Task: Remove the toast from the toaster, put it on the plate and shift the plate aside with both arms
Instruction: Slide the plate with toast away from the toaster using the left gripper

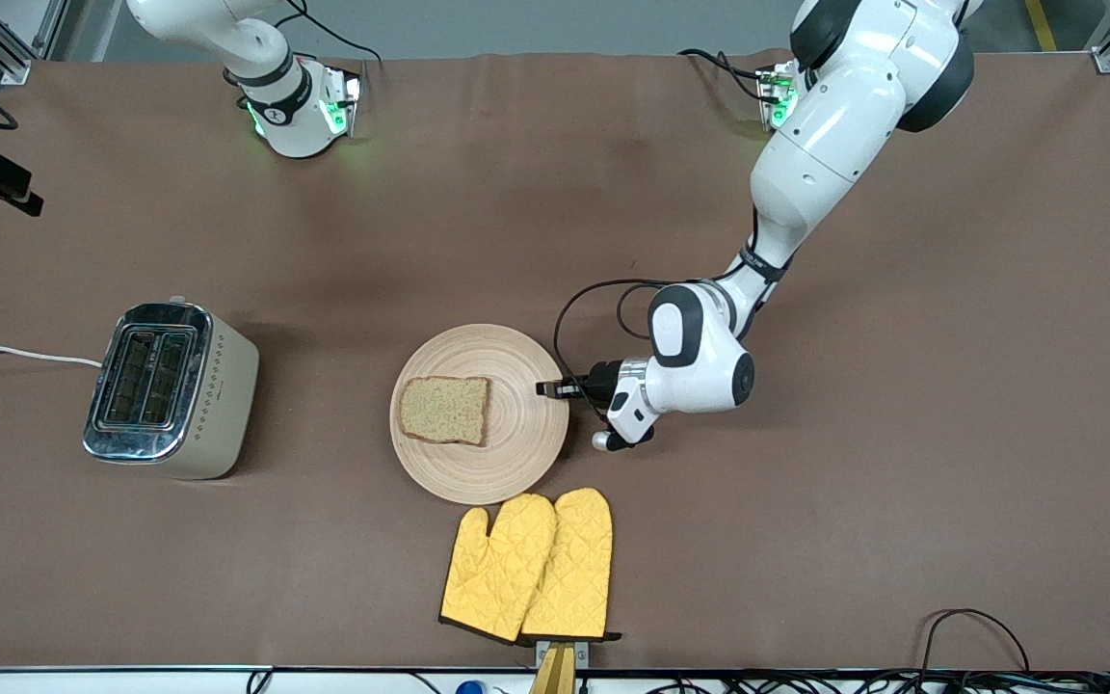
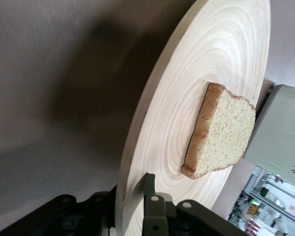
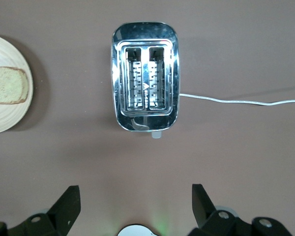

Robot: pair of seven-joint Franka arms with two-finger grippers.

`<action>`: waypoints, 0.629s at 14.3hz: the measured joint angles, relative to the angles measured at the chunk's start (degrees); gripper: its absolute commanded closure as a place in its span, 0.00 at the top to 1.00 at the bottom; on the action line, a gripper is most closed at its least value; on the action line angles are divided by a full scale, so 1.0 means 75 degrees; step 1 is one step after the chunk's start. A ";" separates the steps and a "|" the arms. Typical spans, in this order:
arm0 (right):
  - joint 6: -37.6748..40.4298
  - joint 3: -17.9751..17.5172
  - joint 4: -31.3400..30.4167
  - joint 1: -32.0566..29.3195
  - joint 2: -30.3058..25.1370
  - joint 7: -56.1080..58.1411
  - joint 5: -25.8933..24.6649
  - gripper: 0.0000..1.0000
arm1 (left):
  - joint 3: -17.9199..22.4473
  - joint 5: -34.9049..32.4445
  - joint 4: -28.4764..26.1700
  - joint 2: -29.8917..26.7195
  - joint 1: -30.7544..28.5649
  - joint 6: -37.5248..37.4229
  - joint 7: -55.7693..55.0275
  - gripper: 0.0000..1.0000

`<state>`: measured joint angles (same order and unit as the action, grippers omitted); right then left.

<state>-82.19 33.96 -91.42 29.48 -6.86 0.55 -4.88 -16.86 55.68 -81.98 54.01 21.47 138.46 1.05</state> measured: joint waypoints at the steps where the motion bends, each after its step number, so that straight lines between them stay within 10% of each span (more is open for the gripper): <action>1: -0.0002 0.0014 -0.0010 -0.0063 0.0000 0.0000 0.0000 1.00 | 0.0002 -0.0256 0.0009 -0.0062 -0.0076 -0.0006 -0.0005 0.00; 9: 0.0186 -0.0025 -0.0043 -0.0146 0.0001 -0.0004 0.0003 1.00 | -0.0615 -0.1019 -0.0220 -0.0736 -0.1564 -0.1242 0.1025 0.00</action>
<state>-80.80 33.77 -91.74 28.39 -6.85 0.52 -4.86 -21.47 48.04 -83.63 48.49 9.74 129.14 8.74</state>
